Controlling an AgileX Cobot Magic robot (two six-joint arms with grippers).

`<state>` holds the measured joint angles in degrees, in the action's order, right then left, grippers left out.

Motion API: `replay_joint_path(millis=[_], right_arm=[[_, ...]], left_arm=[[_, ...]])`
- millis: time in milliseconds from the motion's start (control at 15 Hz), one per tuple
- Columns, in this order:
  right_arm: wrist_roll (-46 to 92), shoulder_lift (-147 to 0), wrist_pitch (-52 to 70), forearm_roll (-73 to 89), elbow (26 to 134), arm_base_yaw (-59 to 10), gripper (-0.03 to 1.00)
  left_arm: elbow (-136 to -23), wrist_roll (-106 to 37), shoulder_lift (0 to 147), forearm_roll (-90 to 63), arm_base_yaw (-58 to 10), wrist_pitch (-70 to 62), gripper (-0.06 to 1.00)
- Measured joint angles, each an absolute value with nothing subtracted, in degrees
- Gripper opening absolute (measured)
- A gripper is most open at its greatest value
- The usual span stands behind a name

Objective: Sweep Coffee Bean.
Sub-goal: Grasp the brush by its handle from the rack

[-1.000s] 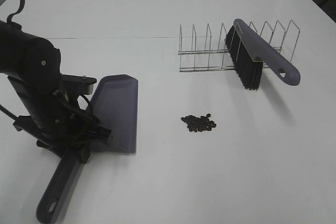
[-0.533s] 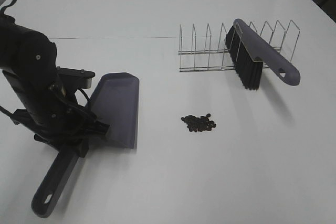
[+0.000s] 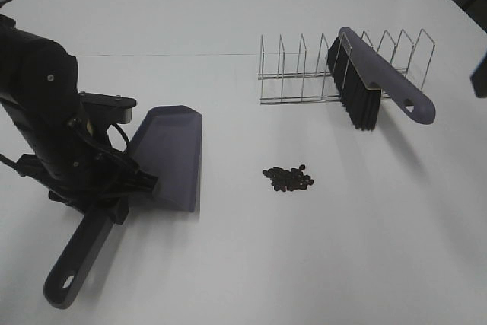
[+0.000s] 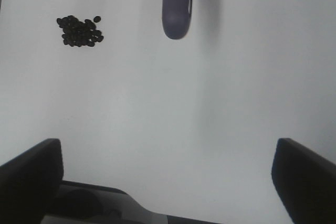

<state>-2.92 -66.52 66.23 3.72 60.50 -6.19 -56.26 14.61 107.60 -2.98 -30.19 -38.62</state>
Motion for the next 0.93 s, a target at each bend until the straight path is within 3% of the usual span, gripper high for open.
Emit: replay_joint_path(millis=[200,400,933], right_arm=[[1.89,-87.72,69.67,7.1,77.12,-6.19,0.96],[3.95,-100.04,69.73,7.45,89.38,-5.39,0.96],[8.42,-122.5,69.84,11.4,109.15,-0.8,0.95]], left_arm=[[-56.26,14.61,107.6,-2.98,-30.19,-38.5,0.33],[-56.26,14.61,107.6,-2.98,-30.19,-38.5,0.33],[-56.26,14.61,107.6,-2.98,-30.19,-38.73,0.33]])
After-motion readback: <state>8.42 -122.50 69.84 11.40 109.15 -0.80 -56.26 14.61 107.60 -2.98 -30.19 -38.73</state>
